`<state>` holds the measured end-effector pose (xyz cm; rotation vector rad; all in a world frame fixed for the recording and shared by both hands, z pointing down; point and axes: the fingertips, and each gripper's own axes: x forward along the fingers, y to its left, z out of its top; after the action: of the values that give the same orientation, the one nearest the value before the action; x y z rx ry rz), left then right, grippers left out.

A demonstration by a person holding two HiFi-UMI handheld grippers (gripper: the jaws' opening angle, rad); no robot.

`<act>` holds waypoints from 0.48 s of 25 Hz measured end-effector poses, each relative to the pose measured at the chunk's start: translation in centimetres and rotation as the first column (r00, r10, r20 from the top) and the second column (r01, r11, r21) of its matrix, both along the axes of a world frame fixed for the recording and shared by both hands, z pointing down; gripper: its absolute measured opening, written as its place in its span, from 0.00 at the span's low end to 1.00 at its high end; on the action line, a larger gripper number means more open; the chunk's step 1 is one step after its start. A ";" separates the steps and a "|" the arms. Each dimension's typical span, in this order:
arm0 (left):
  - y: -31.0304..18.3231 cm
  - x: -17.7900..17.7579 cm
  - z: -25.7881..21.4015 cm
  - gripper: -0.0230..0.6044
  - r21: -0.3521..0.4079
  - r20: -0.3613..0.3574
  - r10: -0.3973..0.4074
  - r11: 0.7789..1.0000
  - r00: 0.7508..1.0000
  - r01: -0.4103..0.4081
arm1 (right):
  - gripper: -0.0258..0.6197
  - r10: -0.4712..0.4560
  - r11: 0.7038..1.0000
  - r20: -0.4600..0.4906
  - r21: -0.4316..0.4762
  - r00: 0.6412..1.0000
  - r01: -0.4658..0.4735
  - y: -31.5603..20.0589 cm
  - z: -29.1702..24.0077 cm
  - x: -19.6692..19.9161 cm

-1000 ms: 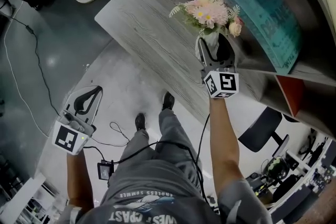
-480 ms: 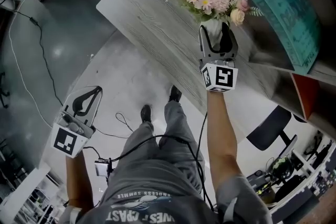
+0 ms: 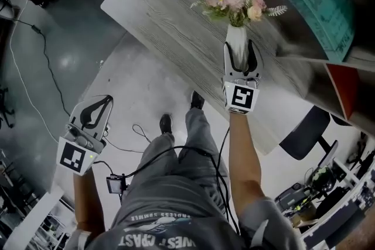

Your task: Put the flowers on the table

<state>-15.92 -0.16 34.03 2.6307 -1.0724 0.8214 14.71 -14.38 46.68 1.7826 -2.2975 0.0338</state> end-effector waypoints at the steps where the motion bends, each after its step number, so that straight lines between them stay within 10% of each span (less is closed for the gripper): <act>1: 0.1 0.3 0.0 0.06 0.000 -0.002 0.005 1.000 1.000 -0.005 | 0.48 -0.018 0.998 -0.028 -0.060 0.999 0.016 -0.1 0.9 -0.3; 5: 0.6 1.6 -0.2 0.06 0.010 -0.017 0.028 1.000 0.999 -0.028 | 0.37 -0.126 0.941 -0.080 -0.325 0.989 0.093 -1.0 4.5 -0.9; 12: 0.9 1.4 -0.5 0.06 0.023 -0.045 0.012 1.000 0.999 -0.011 | 0.56 -0.289 0.756 -0.130 -0.639 0.949 0.143 -2.2 8.2 -1.3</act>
<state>-14.53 0.73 33.53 2.6632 -1.0616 0.7525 13.42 -16.62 54.93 1.1107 -1.9857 0.4766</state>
